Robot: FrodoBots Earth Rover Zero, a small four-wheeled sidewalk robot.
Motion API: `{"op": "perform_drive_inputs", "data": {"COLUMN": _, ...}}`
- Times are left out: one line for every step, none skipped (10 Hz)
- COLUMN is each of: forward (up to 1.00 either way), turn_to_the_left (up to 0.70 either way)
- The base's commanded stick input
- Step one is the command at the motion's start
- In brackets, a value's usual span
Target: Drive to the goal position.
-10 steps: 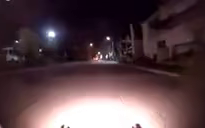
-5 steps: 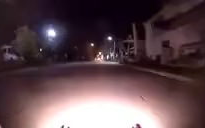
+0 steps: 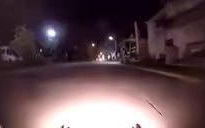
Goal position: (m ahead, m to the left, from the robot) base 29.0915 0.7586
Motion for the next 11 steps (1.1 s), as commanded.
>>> {"op": "perform_drive_inputs", "data": {"forward": 0.85, "turn_to_the_left": 0.00}}
{"op": "perform_drive_inputs", "data": {"forward": 0.85, "turn_to_the_left": -0.01}}
{"op": "perform_drive_inputs", "data": {"forward": 0.85, "turn_to_the_left": -0.15}}
{"op": "perform_drive_inputs", "data": {"forward": 0.85, "turn_to_the_left": -0.28}}
{"op": "perform_drive_inputs", "data": {"forward": 0.85, "turn_to_the_left": -0.34}}
{"op": "perform_drive_inputs", "data": {"forward": 0.85, "turn_to_the_left": -0.34}}
{"op": "perform_drive_inputs", "data": {"forward": 0.85, "turn_to_the_left": -0.34}}
{"op": "perform_drive_inputs", "data": {"forward": 0.85, "turn_to_the_left": -0.19}}
{"op": "perform_drive_inputs", "data": {"forward": 0.85, "turn_to_the_left": -0.01}}
{"op": "perform_drive_inputs", "data": {"forward": 0.85, "turn_to_the_left": -0.10}}
{"op": "perform_drive_inputs", "data": {"forward": 0.85, "turn_to_the_left": -0.27}}
